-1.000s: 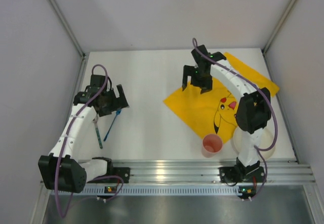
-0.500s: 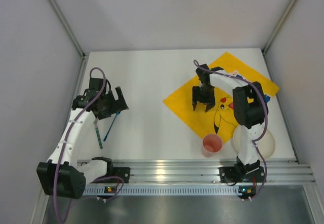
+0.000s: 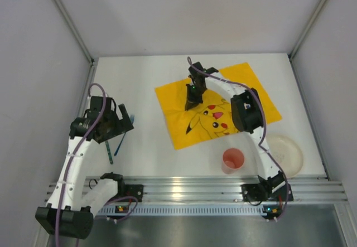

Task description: Set the dinner table for one person

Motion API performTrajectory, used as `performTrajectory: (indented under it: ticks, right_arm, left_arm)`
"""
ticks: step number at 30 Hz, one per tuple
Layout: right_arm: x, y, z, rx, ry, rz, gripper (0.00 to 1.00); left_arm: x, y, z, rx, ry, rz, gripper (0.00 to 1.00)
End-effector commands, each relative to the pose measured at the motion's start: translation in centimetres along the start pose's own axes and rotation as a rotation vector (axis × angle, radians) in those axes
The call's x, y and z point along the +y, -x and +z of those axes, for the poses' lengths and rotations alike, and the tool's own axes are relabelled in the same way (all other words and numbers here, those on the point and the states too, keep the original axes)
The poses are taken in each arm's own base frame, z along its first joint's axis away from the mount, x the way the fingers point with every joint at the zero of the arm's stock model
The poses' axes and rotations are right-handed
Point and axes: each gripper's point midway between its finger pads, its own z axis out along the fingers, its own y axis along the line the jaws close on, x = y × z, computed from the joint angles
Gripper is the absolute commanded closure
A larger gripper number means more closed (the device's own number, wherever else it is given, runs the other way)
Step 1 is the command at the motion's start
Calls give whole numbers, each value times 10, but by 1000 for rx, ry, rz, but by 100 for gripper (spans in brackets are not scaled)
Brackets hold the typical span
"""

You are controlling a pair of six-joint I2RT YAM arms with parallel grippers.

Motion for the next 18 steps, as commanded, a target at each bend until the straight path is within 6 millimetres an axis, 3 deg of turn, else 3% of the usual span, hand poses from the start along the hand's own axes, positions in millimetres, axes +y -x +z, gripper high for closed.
performTrajectory:
  ticks: [1,2,4,5,6,8,10,11,13,14,15,16,18]
  right_arm:
    - [76,29,16,-54,229,12,96]
    - [97,42,9,-98,307,5,96]
    - [137,50,-15,-104,474,42,89]
    - [161,66,-35,-177,590,1,72]
    - [169,63,-40,-161,649,44,56]
    - [195,69,-88,-236,777,-21,27]
    - [188,71,-106,-268,794,-24,23]
    - [177,71,-128,-306,791,-23,21]
    - [153,76,-145,-393,739,-32,21]
    - [145,73,-179,-458,726,-41,21]
    - [103,74,-168,-476,641,-7,21]
    - [84,77,-195,-576,573,4,21]
    - [4,65,-180,-569,317,81,23]
  left_arm:
    - [11,-9,-6,20,48,-12,2]
    - [10,-9,-6,19,46,-11,2]
    - [7,-5,-6,14,36,-14,2]
    - [4,-3,-4,23,27,-13,1]
    - [0,0,-4,18,14,-14,2]
    - [-12,6,2,20,-33,-10,2]
    - [-21,10,7,24,-69,-5,2]
    - [-35,13,13,35,-123,-2,2]
    - [-49,19,20,33,-164,13,1]
    - [-59,15,30,61,-169,39,2]
    - [-71,24,34,34,-188,56,1]
    - [-84,16,47,76,-186,97,1]
    - [-107,20,55,74,-207,147,1]
